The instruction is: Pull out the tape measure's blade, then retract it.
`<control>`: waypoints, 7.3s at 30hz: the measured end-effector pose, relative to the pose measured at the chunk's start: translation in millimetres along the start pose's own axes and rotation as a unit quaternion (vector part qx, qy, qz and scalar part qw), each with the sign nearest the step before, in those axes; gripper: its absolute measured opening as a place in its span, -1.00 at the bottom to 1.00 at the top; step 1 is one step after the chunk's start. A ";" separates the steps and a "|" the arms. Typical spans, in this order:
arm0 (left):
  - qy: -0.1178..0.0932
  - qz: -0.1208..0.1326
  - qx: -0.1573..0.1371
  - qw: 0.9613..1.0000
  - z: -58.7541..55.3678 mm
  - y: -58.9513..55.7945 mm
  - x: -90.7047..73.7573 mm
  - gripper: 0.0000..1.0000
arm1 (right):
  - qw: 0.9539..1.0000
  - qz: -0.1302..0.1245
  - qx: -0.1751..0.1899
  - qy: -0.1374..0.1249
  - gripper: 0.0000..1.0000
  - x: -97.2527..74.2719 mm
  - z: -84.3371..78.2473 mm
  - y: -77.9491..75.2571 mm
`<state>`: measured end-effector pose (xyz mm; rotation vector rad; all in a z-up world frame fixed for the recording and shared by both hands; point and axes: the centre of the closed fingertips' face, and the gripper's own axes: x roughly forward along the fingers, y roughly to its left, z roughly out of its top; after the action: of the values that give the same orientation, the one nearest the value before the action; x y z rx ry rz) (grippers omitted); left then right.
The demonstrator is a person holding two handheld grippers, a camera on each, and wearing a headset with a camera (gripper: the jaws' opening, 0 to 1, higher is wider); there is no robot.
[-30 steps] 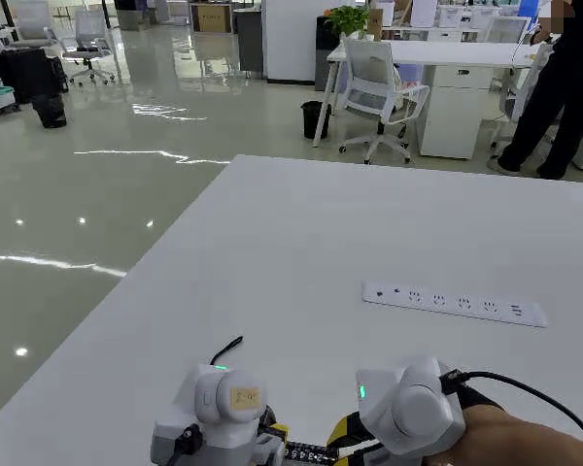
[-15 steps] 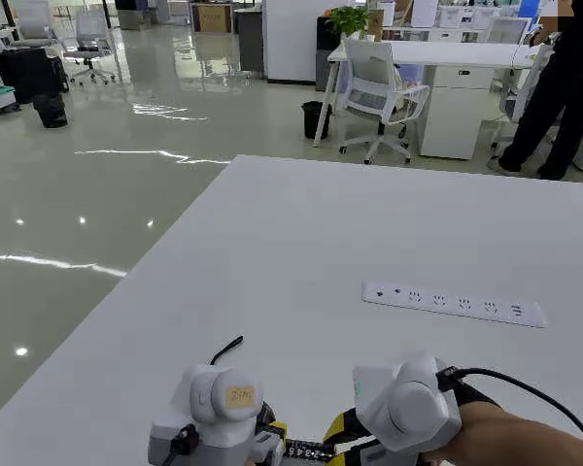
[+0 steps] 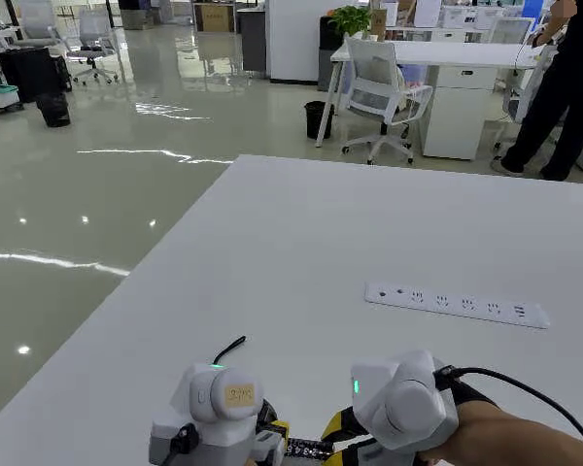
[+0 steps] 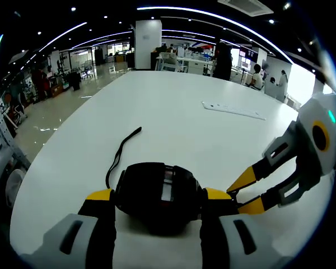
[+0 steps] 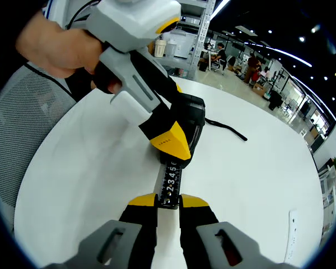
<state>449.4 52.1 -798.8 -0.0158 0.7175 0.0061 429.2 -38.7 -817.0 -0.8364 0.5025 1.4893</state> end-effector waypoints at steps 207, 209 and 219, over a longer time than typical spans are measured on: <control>0.025 -0.038 -0.057 0.997 -4.5 1.4 -1.3 0.14 | 0.995 -0.015 0.099 -0.016 -0.75 32.4 28.6 -7.0; 0.025 -0.039 -0.060 0.997 -4.2 1.8 -1.2 0.14 | 0.994 -0.015 0.103 -0.016 -0.75 31.9 28.9 -7.5; 0.031 -0.044 -0.059 0.997 -5.2 0.5 -1.3 0.17 | 0.994 -0.012 0.107 -0.019 -0.72 32.5 28.2 -6.1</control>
<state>445.0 52.5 -801.9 -0.1619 0.7775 -0.0364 431.4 4.3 -822.4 -0.6428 0.6109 1.3991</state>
